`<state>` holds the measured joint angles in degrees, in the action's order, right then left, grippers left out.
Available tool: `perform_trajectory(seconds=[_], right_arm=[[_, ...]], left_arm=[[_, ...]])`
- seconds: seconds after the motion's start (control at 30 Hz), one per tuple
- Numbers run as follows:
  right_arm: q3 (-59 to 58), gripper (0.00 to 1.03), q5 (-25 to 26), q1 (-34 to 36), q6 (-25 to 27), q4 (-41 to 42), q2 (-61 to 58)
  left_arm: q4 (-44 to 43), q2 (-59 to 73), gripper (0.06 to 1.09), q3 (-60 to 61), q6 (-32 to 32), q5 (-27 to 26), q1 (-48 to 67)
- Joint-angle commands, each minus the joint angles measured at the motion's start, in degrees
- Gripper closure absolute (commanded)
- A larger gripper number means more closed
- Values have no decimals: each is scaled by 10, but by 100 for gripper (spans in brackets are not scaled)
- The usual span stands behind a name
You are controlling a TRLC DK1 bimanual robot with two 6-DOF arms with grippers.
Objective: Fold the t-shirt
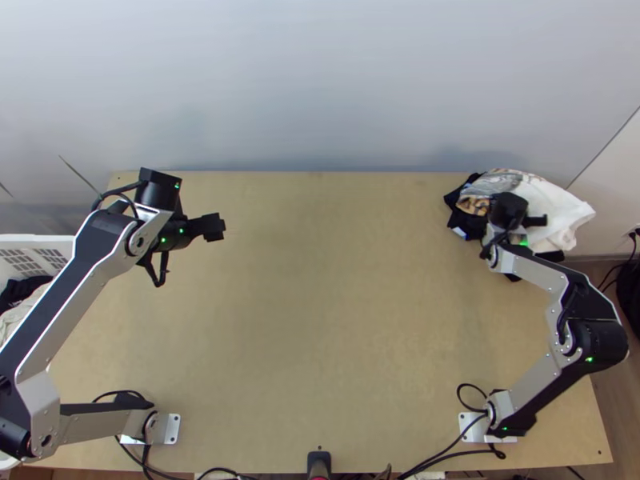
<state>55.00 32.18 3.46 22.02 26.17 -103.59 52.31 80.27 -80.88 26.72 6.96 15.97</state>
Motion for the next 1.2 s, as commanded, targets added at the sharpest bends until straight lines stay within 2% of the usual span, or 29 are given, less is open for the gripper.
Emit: perform_trajectory(seconds=[0.0,0.07,0.2,0.4,0.53,0.63,0.73,0.83,0.9,1.03,1.1,1.17], right_arm=[[-32,31,3,28,-32,-22,46],[-45,18,2,19,-47,-44,81],[-37,6,-4,-5,-85,-120,147],[17,4,-7,-58,-95,-189,232],[68,4,-7,-111,-136,-270,283],[72,4,-7,-159,-168,-333,325],[-2,4,-8,-206,-197,-332,389],[-121,4,-17,-259,-202,-300,470],[-198,4,-18,-291,-204,-262,525],[-322,4,-42,-293,-217,-191,625],[-388,4,-42,-297,-202,-156,689],[-448,4,-43,-297,-182,-162,761]], left_arm=[[-2,-1,10,3,-1,-1,-1],[-3,0,10,-1,-1,-1,2],[-3,-2,10,-9,0,0,2],[-15,-31,10,-24,-3,34,-19],[-32,-74,10,-15,-28,91,-47],[-57,-127,10,13,-50,112,-83],[-114,-203,10,100,-98,114,-132],[-248,-313,10,254,-187,118,-161],[-324,-385,10,348,-225,123,-170],[-342,-470,10,459,-234,124,-172],[-375,-504,10,508,-246,125,-172],[-421,-528,10,554,-258,125,-172]])
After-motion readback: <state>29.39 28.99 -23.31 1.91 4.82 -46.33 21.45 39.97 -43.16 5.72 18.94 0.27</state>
